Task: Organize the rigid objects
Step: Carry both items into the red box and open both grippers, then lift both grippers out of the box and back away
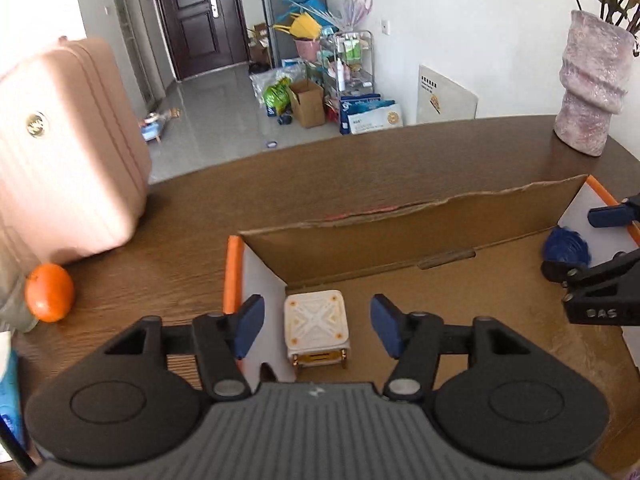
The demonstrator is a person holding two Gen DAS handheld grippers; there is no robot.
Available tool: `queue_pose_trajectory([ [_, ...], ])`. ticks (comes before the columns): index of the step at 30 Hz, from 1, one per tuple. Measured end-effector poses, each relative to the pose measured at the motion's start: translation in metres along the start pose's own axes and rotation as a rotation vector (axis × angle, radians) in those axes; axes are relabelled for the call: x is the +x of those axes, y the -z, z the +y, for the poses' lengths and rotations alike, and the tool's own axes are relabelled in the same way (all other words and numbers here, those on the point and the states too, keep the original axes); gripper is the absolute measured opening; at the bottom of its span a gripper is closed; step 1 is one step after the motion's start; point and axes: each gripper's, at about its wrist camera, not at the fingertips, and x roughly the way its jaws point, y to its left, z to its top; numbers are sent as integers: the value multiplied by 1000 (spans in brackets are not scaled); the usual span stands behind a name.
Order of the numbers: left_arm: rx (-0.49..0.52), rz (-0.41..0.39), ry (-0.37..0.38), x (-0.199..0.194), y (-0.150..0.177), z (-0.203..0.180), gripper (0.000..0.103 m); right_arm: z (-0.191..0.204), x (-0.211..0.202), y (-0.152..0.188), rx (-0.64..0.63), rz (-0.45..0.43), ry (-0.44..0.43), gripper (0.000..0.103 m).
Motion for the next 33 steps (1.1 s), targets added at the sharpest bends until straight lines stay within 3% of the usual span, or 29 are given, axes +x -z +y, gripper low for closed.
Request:
queue_pose_trajectory([
  [2, -4, -4, 9, -16, -4, 1, 66, -7, -17, -2, 34, -16, -36, 74],
  [6, 1, -54, -39, -65, -6, 1, 90, -27, -70, -3, 82, -62, -77, 84],
  [7, 8, -79, -60, -80, -4, 1, 92, -33, -84, -3, 100, -65, -94, 85],
  [11, -6, -106, -78, -133, 1, 1, 95, -58, -133, 7, 187, -62, -200, 90],
  [16, -26, -191, -79, -204, 24, -4, 102, -64, -192, 33, 210, -111, -198, 91],
  [21, -36, -283, -43, -262, 71, -12, 103, -54, -250, 76, 199, -234, -206, 93],
  [26, -51, -385, -73, -304, 113, -23, 103, -45, -297, 123, 228, -359, -224, 93],
  [33, -92, -506, -53, -342, 173, -27, 103, -24, -330, 190, 247, -529, -210, 101],
])
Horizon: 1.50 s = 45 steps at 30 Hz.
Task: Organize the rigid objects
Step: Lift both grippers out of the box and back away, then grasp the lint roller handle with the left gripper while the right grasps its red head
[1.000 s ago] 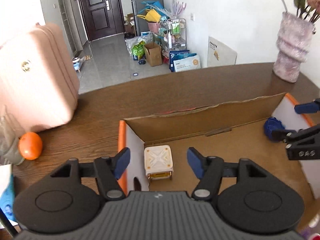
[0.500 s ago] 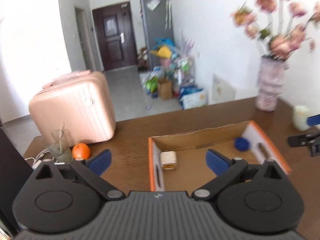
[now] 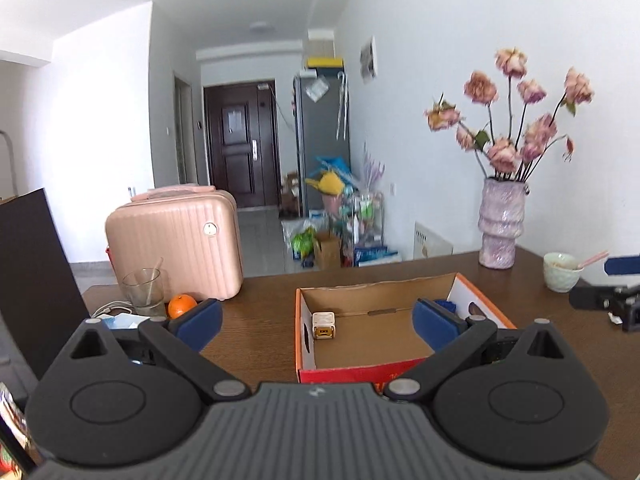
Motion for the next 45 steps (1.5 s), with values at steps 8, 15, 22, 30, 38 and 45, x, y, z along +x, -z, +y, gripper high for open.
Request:
queue_pose_trajectory([
  [8, -33, -132, -31, -70, 52, -1, 103, 10, -57, 55, 60, -121, 9, 103],
  [15, -86, -140, -48, -107, 115, 4, 103, 26, -90, 116, 98, -158, 19, 103],
  [22, -92, -84, -59, -142, 188, 17, 103, 47, -125, 196, 168, -203, 63, 103],
  [30, -38, -43, -42, -157, 217, 0, 103, 58, -149, 241, 68, -174, 54, 103],
  [38, -7, -6, -11, -128, 213, -19, 103, 42, -128, 247, 130, -126, 18, 103],
  [45, -1, 46, -15, -97, 210, -25, 103, 44, -107, 243, 58, -83, 31, 81],
])
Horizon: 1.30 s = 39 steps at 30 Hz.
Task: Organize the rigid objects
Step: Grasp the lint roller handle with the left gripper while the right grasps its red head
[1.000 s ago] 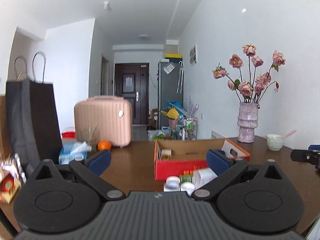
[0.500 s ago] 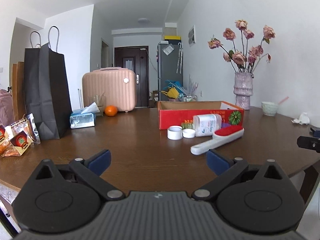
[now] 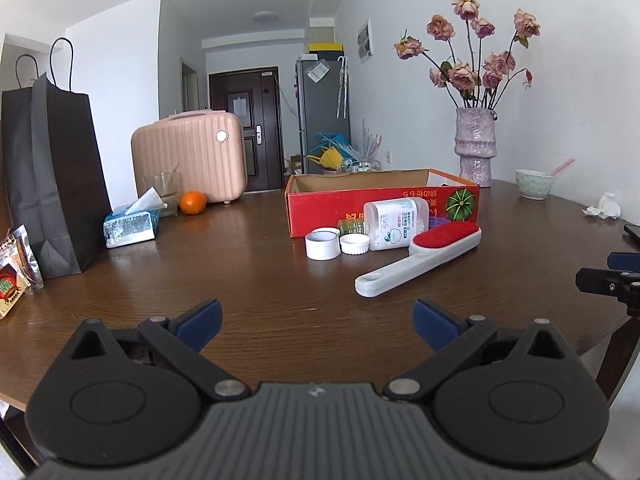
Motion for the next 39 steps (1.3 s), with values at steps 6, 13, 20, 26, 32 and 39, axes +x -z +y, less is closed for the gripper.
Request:
queue_pose_trajectory([
  [6, -87, 105, 11, 42, -14, 5, 102, -11, 27, -15, 60, 17, -47, 80],
  [13, -93, 186, 31, 103, -36, -3, 74, -34, 83, -52, 136, 63, -17, 80],
  [20, -180, 255, 93, 132, -37, 2, 63, -48, 158, -79, 138, 175, -29, 72],
  [26, -229, 296, 113, 141, -36, 6, 57, -70, 215, -82, 272, 248, -113, 69],
  [32, -285, 281, 165, 147, -39, 12, 33, -72, 235, -79, 294, 294, -101, 48],
  [39, -381, 378, 240, 149, -35, 14, 9, -74, 198, -65, 366, 315, -148, 37],
])
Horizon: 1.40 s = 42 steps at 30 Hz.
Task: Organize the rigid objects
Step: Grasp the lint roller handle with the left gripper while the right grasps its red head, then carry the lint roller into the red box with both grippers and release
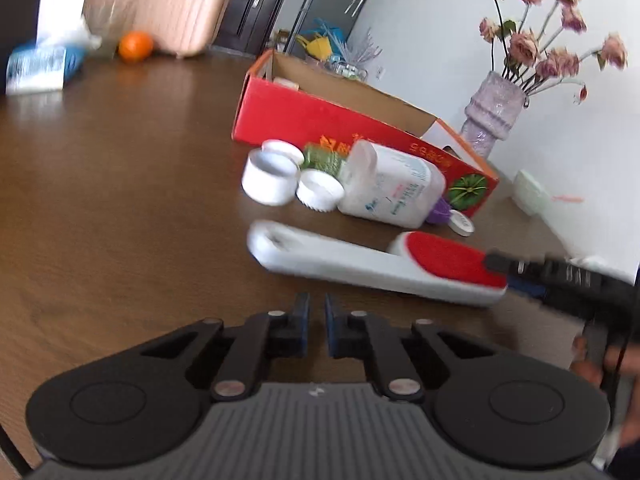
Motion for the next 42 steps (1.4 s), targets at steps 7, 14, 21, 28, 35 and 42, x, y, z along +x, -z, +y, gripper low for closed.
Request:
queue_pose_trajectory([
  [7, 19, -87, -106, -22, -3, 9, 24, 8, -43, 46, 54, -67, 5, 34],
  [14, 52, -154, -127, -20, -34, 20, 41, 14, -48, 49, 51, -94, 64, 37],
  [21, 26, -93, -64, 9, -39, 25, 37, 9, -47, 47, 56, -94, 69, 37],
  [28, 5, -74, -47, 23, -42, 27, 32, 8, -46, 45, 41, -97, 75, 38],
  [35, -37, -41, -47, 21, -32, 28, 16, 9, -44, 43, 34, -93, 85, 38],
  [42, -39, -140, -7, -29, -32, 36, 38, 12, -45, 45, 23, -92, 94, 38],
])
